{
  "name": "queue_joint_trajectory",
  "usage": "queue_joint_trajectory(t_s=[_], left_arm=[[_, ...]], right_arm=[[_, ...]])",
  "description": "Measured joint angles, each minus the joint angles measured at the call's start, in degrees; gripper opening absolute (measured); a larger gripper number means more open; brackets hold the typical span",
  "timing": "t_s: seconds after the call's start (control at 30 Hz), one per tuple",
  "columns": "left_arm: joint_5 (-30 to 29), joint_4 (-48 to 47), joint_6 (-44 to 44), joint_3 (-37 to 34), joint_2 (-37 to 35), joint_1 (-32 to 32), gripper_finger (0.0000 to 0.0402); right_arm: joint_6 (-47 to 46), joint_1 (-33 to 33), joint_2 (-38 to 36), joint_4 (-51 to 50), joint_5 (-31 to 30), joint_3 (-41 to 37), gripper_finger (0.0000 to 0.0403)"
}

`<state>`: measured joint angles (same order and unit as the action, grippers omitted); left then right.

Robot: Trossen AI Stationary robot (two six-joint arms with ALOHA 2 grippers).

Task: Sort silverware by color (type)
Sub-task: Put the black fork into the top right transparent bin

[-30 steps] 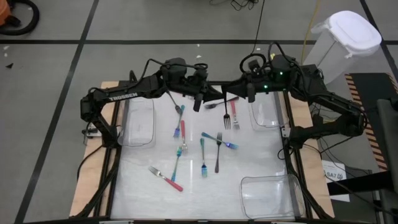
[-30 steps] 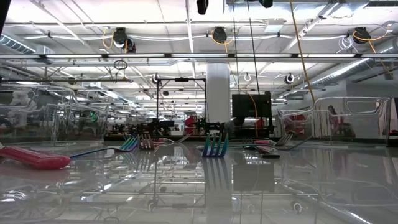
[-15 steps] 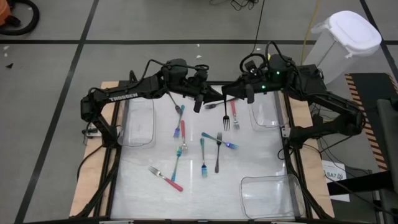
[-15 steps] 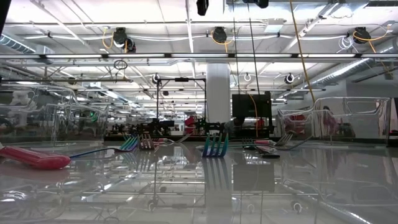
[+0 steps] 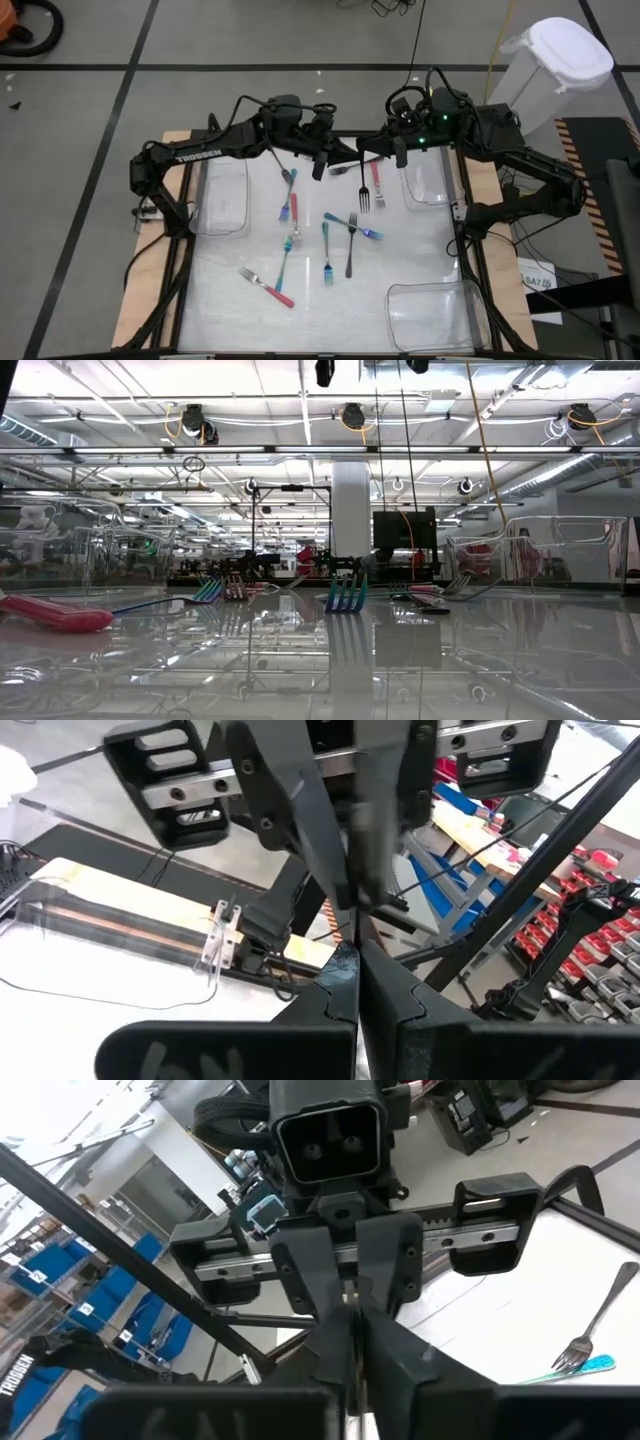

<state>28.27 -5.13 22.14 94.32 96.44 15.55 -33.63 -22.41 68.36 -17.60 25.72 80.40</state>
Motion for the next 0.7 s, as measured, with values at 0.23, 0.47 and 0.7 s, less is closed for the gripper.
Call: queue_joint_trajectory(t_s=[0.23, 0.47, 0.7], left_arm=[[-1.57, -1.08, 1.52, 0.01, -0.02, 0.0, 0.0003], [-6.39, -1.85, 2.26, 0.02, -0.09, -0.24, 0.0066], [-9.31, -2.06, 2.53, 0.02, -0.09, -0.15, 0.0128]], right_arm=[[1.18, 0.0, 0.0, -0.47, -1.26, 0.0, 0.0006], [1.4, -0.49, -0.04, -0.66, -1.99, 0.0, 0.0004], [1.35, -1.66, -0.37, -0.76, -1.68, 0.0, 0.0004]])
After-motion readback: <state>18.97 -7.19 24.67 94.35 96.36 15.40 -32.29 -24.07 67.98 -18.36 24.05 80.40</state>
